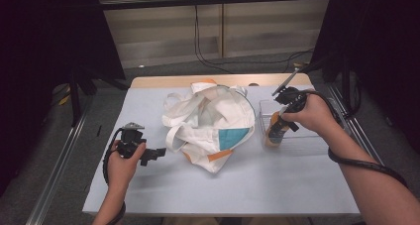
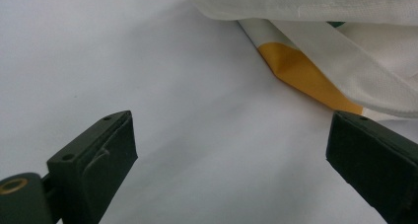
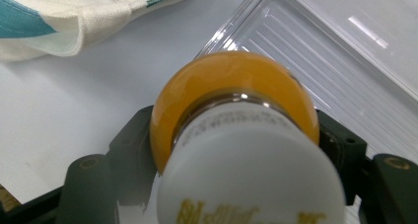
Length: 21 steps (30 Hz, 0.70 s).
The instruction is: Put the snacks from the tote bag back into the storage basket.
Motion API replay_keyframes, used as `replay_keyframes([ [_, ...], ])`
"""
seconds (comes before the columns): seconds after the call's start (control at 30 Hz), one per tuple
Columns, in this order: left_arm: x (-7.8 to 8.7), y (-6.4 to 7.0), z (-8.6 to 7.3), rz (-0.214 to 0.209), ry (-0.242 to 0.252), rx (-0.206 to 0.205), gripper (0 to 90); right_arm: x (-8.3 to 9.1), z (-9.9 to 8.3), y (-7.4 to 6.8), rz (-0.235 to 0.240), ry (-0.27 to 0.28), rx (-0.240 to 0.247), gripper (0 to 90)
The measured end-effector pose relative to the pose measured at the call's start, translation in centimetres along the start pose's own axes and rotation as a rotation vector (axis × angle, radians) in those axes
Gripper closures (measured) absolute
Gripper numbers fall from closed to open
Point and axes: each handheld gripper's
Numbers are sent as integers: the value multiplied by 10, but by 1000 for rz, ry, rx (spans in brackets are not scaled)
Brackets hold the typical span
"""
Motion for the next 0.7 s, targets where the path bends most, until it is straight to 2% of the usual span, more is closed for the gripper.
replay_keyframes([
  [0.07, 2, -1, 0, 3, -8, -14, 49, -2, 0, 0, -7, 0, 4, 303],
  [0.2, 2, 2, -1, 5, 3, -6, 48, -5, -3, -2, -11, -5, 4, 302],
  [0.27, 1, 2, -1, 6, -2, -12, 48, -5, -4, -2, -8, 13, -13, 302],
  [0.57, 1, 2, 0, -3, 3, -2, 48, -8, -2, -1, -1, 53, -13, 299],
  [0.7, 1, 3, 0, -8, 0, -4, 48, -9, -1, -2, -6, 55, -6, 298],
])
Point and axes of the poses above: each handheld gripper's, and its own axes: x roughly backward along the jaws, z roughly out of its top, y roughly to its right, and after that the axes turned 7 degrees about x, right-handed
